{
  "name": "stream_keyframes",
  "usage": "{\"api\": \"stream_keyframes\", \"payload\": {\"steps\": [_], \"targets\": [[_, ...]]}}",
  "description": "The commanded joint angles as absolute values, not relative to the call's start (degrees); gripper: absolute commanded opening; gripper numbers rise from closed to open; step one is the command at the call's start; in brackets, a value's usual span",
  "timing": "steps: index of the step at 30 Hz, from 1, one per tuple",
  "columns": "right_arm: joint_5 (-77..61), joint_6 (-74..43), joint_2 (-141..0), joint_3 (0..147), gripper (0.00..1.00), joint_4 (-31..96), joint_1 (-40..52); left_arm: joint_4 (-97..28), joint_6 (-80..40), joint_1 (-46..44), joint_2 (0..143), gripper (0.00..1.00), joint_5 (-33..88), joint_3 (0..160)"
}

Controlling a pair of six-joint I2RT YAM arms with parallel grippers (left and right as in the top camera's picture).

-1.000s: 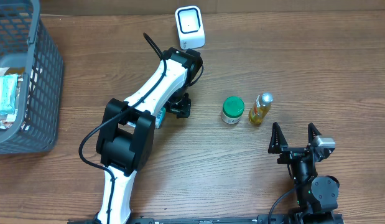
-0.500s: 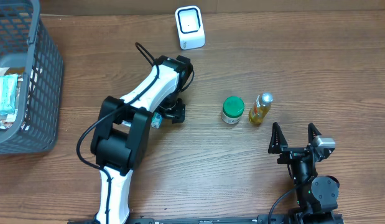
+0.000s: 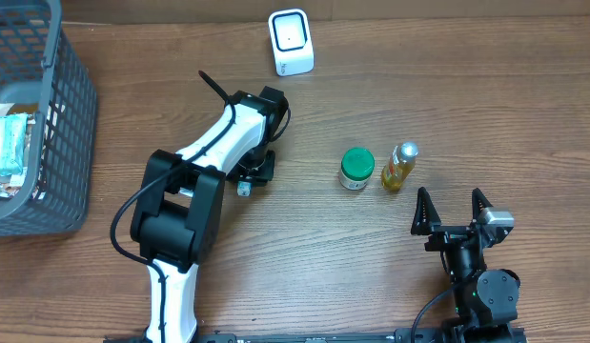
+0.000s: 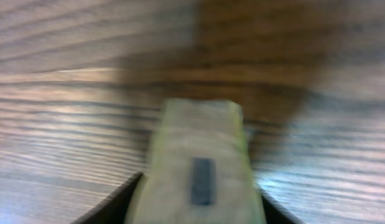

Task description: Scan the item barcode

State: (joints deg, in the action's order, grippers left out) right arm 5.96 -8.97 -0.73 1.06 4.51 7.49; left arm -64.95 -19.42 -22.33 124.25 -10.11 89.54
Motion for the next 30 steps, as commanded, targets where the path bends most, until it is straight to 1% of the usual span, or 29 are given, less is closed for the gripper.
{"api": "stream_keyframes", "payload": {"steps": [1, 2, 3, 4, 7, 8, 14, 18, 25, 30], "targets": [[5.87, -8.69, -0.16, 0.45, 1.00, 4.23, 7.38, -61.78, -19.49, -21.98, 126.65, 0.42, -7.60, 87.50], [5.87, -8.69, -0.16, 0.45, 1.00, 4.21, 7.38, -61.17, -19.49, -21.98, 126.65, 0.31, -7.11, 87.50], [5.87, -8.69, -0.16, 0.45, 1.00, 4.23, 7.38, -60.75, -19.49, -21.98, 126.65, 0.26, -6.59, 87.50], [5.87, -8.69, -0.16, 0.45, 1.00, 4.23, 7.38, -60.38, -19.51, -21.98, 126.65, 0.24, -6.15, 87.50], [5.87, -8.69, -0.16, 0.45, 1.00, 4.23, 7.38, -59.53, -19.51, -21.98, 126.65, 0.24, -4.67, 87.50], [5.87, -8.69, -0.16, 0.45, 1.00, 4.21, 7.38, -59.40, -19.51, -21.98, 126.65, 0.25, -3.49, 87.50], [5.87, -8.69, -0.16, 0.45, 1.00, 4.21, 7.38, -57.01, -19.59, -22.24, 126.65, 0.25, 5.28, 87.53], [5.87, -8.69, -0.19, 0.45, 1.00, 4.21, 7.38, -54.68, -23.66, -22.55, 126.65, 0.25, 8.95, 87.53], [5.87, -8.69, -0.16, 0.45, 1.00, 4.21, 7.38, -52.38, -31.83, -25.36, 126.65, 0.30, 9.43, 87.53], [5.87, -8.69, -0.16, 0.45, 1.00, 4.21, 7.38, -51.07, -37.10, -28.58, 126.65, 0.31, 6.83, 87.64]]}}
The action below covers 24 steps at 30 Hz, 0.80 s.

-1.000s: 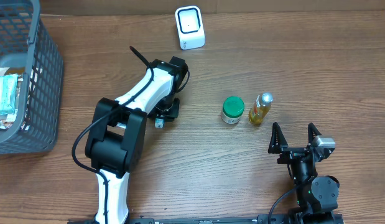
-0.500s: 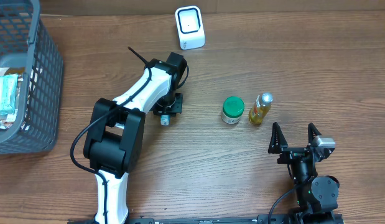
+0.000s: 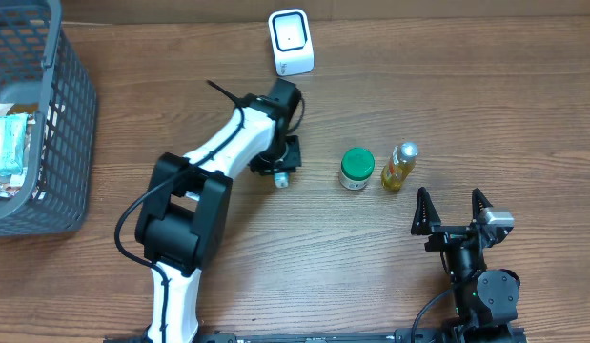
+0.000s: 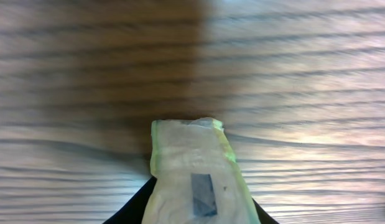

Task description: Scan the item barcode

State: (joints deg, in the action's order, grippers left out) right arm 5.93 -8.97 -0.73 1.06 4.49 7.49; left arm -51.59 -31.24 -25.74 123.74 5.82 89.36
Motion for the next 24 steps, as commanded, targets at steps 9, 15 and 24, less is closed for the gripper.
{"api": "stream_keyframes", "payload": {"steps": [9, 15, 24], "targets": [[5.87, -8.69, -0.16, 0.45, 1.00, 4.23, 7.38, -47.79, -42.39, -32.95, 126.65, 0.33, 6.76, 87.70], [5.87, -8.69, -0.16, 0.45, 1.00, 4.23, 7.38, -45.95, -42.89, -34.76, 126.65, 0.36, 6.92, 87.92], [5.87, -8.69, -0.16, 0.45, 1.00, 4.23, 7.38, -45.15, -42.87, -35.31, 126.65, 0.38, 7.11, 89.01]]}}
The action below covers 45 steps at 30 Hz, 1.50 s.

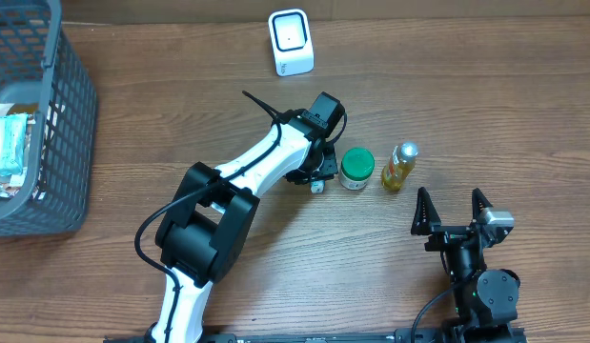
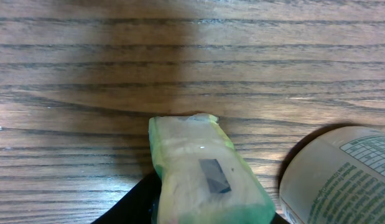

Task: Scan the item barcode
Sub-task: 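Open the left gripper, release the pack, and lift toward the scanner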

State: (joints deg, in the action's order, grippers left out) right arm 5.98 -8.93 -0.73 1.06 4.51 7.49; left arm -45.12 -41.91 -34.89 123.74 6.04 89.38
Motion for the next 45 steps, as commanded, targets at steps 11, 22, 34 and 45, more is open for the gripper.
{"api": "stream_keyframes", "payload": {"steps": [11, 22, 34, 45], "targets": [[5.87, -8.69, -0.16, 0.45, 1.00, 4.23, 7.38, -44.71, -42.87, -35.44, 126.65, 0.41, 7.55, 89.17], [5.87, -8.69, -0.16, 0.45, 1.00, 4.21, 7.38, -41.12, -42.89, -35.14, 126.65, 0.33, 10.57, 89.21], [5.87, -8.71, -0.16, 0.45, 1.00, 4.21, 7.38, -40.58, -42.65, -35.09, 126.65, 0.54, 9.91, 89.21], [5.87, -8.69, -0.16, 0.45, 1.00, 4.23, 7.38, -40.47, -42.39, -32.67, 126.65, 0.57, 10.39, 90.26]]}}
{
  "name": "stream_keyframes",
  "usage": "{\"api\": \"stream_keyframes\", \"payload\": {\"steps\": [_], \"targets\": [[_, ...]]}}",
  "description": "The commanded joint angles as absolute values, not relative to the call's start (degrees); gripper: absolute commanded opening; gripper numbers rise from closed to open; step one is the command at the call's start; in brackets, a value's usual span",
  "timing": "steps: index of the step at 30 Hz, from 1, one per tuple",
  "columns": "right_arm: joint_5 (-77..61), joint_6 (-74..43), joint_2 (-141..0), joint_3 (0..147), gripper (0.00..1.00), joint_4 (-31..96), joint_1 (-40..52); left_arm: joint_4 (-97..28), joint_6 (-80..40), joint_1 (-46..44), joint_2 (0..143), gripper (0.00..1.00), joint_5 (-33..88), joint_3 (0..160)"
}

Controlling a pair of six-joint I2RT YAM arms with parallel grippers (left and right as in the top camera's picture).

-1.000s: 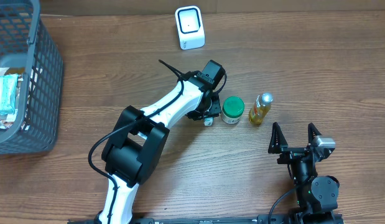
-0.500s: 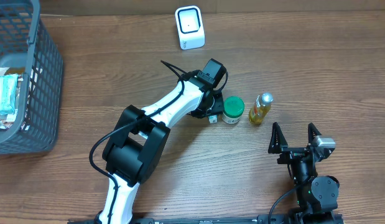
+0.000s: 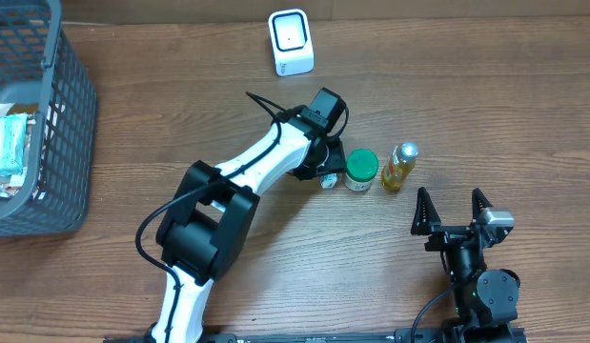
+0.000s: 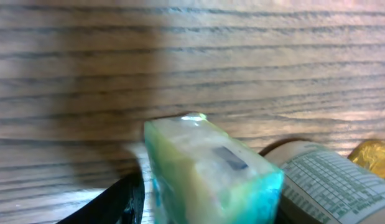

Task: Scan the item barcode
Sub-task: 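Open the left gripper, release the pack, and lift toward the scanner, then reach into the basket and grasp the clear Pantree bag with left gripper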

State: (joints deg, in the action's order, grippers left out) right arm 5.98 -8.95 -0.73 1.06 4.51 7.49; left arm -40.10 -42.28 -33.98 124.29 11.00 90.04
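Observation:
My left gripper [image 3: 326, 175] is shut on a small packet in clear green wrapping [image 4: 204, 168] with a dark patch on its top face. It holds the packet low over the table, right beside the green-lidded jar [image 3: 360, 169], and the packet is tilted in the left wrist view. The white barcode scanner [image 3: 291, 42] stands at the far edge, well behind the left gripper. Near the front edge at the right, my right gripper [image 3: 451, 211] is open with nothing between its fingers.
A small yellow bottle with a gold cap [image 3: 398, 166] stands just right of the jar, whose printed label [image 4: 329, 180] fills the left wrist view's lower right. A grey basket [image 3: 47, 124] holding packets sits at the far left.
The left gripper has shifted a little to the right with the packet, now close against the jar. The packet sits more tilted in the wrist view. The right arm has not moved.
The left gripper held the packet left of centre, below the scanner. It was then further right, nearer the scanner's front. After that it stood beside the green-lidded jar, and now sits closer against it. The right gripper stayed open throughout.

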Motion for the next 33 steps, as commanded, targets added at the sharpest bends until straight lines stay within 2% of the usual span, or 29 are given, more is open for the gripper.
{"api": "stream_keyframes", "payload": {"steps": [1, 6, 13, 18, 25, 33], "targets": [[5.87, -8.69, -0.16, 0.45, 1.00, 4.21, 7.38, -40.40, -42.39, -32.51, 126.65, 0.56, 10.39, 90.32], [5.87, -8.69, -0.16, 0.45, 1.00, 4.23, 7.38, -39.97, -40.80, -31.75, 126.65, 0.58, 10.35, 91.66], [5.87, -8.69, -0.16, 0.45, 1.00, 4.23, 7.38, -40.25, -37.65, -30.26, 126.65, 0.70, 10.15, 97.19], [5.87, -8.69, -0.16, 0.45, 1.00, 4.21, 7.38, -43.33, -36.88, -28.71, 126.63, 0.70, 10.09, 103.53], [5.87, -8.69, -0.16, 0.45, 1.00, 4.23, 7.38, -53.93, -32.56, -24.91, 126.63, 0.57, 8.64, 114.96], [5.87, -8.69, -0.16, 0.45, 1.00, 4.23, 7.38, -72.64, -23.31, -16.97, 126.63, 0.54, -12.78, 145.51]]}}
